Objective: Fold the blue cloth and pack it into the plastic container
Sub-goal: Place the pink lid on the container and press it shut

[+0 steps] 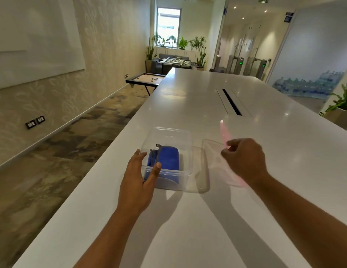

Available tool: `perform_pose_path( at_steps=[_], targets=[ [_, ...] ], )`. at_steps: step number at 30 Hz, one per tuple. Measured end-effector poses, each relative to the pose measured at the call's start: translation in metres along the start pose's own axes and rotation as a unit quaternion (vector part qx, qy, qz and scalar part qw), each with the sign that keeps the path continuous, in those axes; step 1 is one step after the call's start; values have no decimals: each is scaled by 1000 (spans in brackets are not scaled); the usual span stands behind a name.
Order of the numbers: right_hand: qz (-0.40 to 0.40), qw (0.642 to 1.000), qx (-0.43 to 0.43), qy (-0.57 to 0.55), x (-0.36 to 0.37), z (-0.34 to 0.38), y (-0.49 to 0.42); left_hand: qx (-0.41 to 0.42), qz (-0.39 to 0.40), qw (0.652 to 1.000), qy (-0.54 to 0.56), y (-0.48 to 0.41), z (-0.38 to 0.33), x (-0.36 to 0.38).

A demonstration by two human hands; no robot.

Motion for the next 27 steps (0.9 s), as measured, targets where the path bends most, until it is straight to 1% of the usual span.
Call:
perform_pose_path(
  at_steps=[2, 4, 7, 10, 12, 14, 17, 18, 19, 20, 22, 24, 25, 27],
  targets=[
    [-32, 994, 53, -87, -18, -7, -11, 0, 0, 1000, 0, 0, 0, 0],
    [-49, 970, 104, -213, -33, -13, -18, 0, 2, 1000, -2, 0, 0, 0],
    [-52, 896, 168, -407, -53, -15, -21, -3, 4, 1000, 2, 0, 0, -1],
    [-33, 834, 198, -514, -65, -11, -14, -3, 6, 1000, 3, -1, 1, -2],
    [-6, 798, 216, -563, -66, -9, -7, -3, 7, 1000, 0, -1, 1, -3],
    [35, 750, 230, -619, -60, -2, 2, -4, 8, 1000, 0, -1, 0, -4],
    [131, 650, 266, -700, -38, 17, 17, -15, 1, 1000, 15, 0, -3, -6],
    [165, 620, 281, -713, -29, 24, 23, -17, -4, 1000, 19, 0, -5, -7],
    [192, 598, 293, -721, -20, 31, 30, -18, -10, 1000, 19, -1, -6, -9],
    [210, 583, 303, -724, -12, 36, 36, -19, -19, 1000, 10, -1, -8, -11],
    [232, 564, 320, -725, 0, 47, 50, -16, -32, 999, -18, -2, -11, -15],
    [244, 546, 335, -728, 7, 56, 61, -8, -28, 1000, -9, -3, -16, -17],
    [247, 541, 338, -730, 10, 59, 65, -3, -21, 1000, 6, -3, -17, -18],
    [251, 546, 333, -727, 14, 63, 71, 5, -5, 1000, 26, -3, -20, -18]
  ],
)
Point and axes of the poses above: each hand's wrist, its own y-axis away from the middle knuckle, its own x-axis out of the palm, z = x × y, the point moved 3 cm from there along -y, towards the middle knuckle, and after that the axes turned 15 degrees about y, right-handed, at the moved point
